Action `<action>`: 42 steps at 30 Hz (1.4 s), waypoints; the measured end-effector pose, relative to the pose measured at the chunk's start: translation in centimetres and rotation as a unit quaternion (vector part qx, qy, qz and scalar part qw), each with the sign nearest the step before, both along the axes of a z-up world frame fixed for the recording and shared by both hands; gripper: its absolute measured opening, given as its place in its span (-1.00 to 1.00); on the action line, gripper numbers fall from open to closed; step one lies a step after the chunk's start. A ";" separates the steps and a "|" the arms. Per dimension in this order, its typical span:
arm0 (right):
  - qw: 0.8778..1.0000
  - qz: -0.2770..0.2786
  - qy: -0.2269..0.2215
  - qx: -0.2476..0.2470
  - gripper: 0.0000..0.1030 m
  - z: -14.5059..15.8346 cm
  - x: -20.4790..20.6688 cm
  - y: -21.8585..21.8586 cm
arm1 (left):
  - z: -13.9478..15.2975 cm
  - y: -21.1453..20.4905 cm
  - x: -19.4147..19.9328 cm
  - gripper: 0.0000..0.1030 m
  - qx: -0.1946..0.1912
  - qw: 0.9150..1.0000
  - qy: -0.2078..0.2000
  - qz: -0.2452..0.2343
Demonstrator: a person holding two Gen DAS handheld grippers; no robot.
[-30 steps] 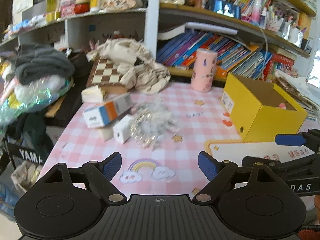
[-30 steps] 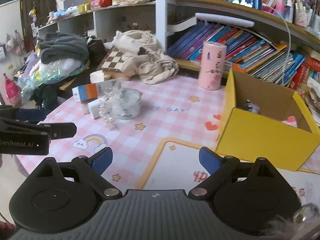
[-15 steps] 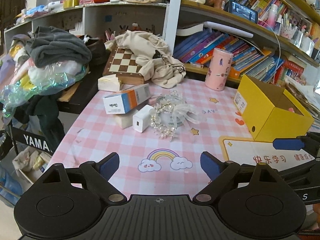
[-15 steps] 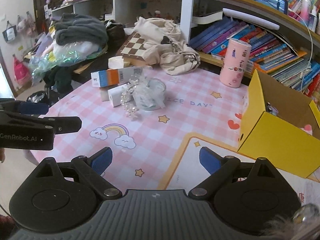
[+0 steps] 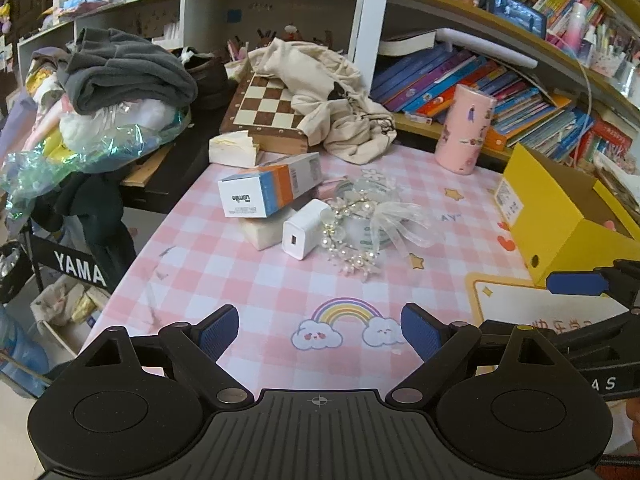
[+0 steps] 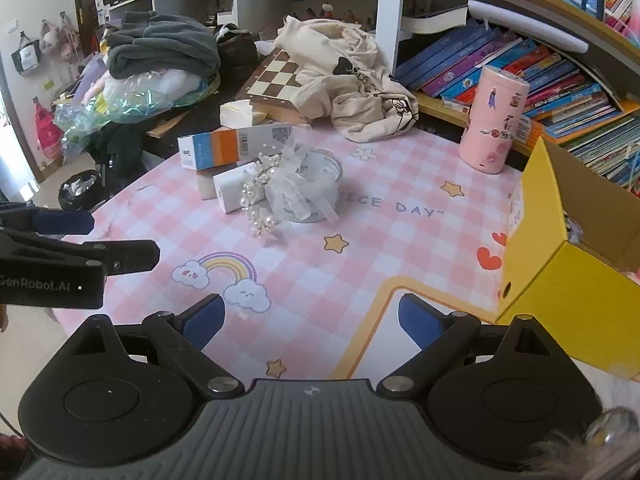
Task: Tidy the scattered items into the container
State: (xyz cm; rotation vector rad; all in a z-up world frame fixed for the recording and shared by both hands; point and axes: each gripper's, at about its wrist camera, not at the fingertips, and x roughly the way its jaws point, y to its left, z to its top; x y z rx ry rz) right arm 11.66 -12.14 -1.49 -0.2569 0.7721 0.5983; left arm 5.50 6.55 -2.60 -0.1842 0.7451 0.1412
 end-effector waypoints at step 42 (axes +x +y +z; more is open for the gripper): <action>0.978 0.048 0.170 0.110 -0.41 -4.7 14.1 6.9 | -4.7 2.8 9.9 0.06 0.016 0.998 0.041 0.044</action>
